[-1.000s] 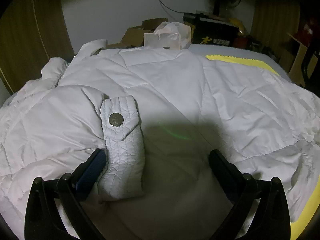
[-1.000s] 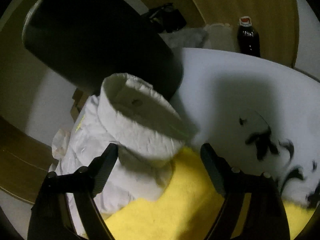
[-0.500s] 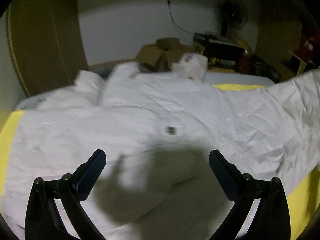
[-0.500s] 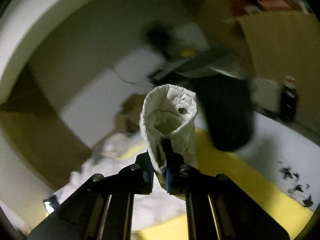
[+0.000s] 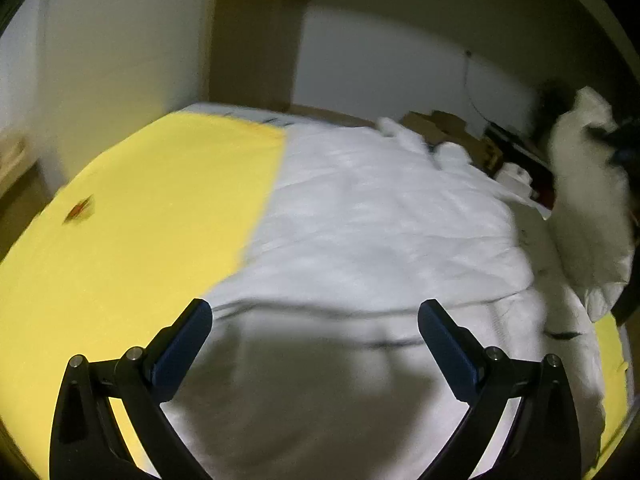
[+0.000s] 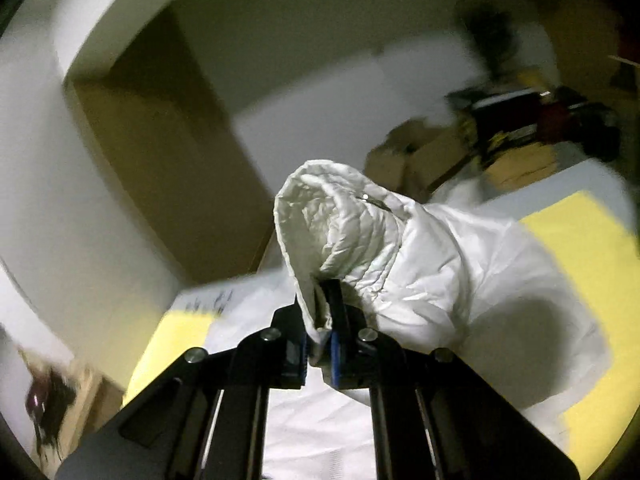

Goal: Fold large clothes

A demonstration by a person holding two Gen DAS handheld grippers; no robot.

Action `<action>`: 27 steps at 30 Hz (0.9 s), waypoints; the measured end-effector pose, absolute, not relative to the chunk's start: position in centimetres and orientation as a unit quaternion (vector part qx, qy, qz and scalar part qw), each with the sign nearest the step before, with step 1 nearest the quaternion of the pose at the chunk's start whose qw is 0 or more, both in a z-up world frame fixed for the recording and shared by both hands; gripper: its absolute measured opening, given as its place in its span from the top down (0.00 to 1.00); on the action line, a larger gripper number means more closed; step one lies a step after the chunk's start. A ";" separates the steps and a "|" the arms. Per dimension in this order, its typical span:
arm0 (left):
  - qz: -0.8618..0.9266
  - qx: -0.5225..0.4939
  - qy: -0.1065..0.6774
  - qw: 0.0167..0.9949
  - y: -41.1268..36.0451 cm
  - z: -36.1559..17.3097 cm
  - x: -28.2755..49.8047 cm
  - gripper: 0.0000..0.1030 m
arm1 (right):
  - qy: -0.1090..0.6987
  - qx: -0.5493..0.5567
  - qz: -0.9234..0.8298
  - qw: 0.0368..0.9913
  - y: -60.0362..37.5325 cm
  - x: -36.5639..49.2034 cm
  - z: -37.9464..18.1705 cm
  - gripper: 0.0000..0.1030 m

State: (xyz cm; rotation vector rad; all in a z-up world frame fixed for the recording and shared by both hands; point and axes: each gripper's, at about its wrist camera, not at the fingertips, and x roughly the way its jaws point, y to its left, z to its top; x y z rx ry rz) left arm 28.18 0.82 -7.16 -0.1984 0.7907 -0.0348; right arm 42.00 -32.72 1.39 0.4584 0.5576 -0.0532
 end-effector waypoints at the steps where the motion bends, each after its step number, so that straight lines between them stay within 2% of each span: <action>1: -0.012 -0.100 0.384 0.918 2.1 -7.3 27.6 0.00 | 0.288 0.221 -0.014 0.932 -30.5 42.8 -0.1 0.92; 7: 0.008 -0.121 0.383 0.916 7.8 -7.8 25.2 0.00 | 0.369 0.158 0.010 0.916 -18.9 46.9 -7.6 0.91; 9: 0.010 -0.125 0.385 0.915 8.5 -7.9 25.0 0.00 | 0.384 0.134 -0.008 0.914 -16.6 47.8 -9.2 0.81; 10: 0.009 -0.126 0.386 0.914 8.9 -8.1 24.8 0.00 | 0.393 0.127 -0.012 0.911 -16.3 48.1 -9.9 0.60; 11: 0.009 -0.126 0.387 0.913 8.9 -8.4 24.7 0.00 | 0.409 0.126 0.009 0.904 -16.2 49.2 -10.5 0.31; 12: 0.007 -0.127 0.390 0.912 9.2 -8.6 24.7 0.00 | 0.424 0.132 0.030 0.895 -16.3 49.4 -11.1 0.25; 15: -0.002 -0.131 0.395 0.909 9.0 -9.2 24.9 0.00 | 0.422 0.155 0.045 0.892 -18.0 47.5 -11.0 0.25; 20: -0.014 -0.135 0.404 0.904 8.6 -10.0 25.1 0.00 | 0.332 0.177 -0.004 0.927 -23.2 44.3 -7.3 0.25; 22: -0.021 -0.135 0.409 0.902 8.0 -10.1 25.0 0.00 | 0.373 0.183 -0.020 0.910 -25.3 45.7 -9.0 0.25; 24: -0.023 -0.129 0.412 0.902 7.3 -10.2 24.8 0.00 | 0.468 0.172 -0.029 0.866 -26.6 47.3 -13.7 0.25; 25: -0.025 -0.124 0.416 0.901 7.0 -10.3 24.8 0.00 | 0.500 0.133 -0.024 0.856 -26.3 47.5 -15.5 0.25; 27: -0.031 -0.117 0.421 0.899 6.7 -10.5 24.7 0.00 | 0.485 0.078 -0.015 0.871 -25.3 46.3 -15.4 0.26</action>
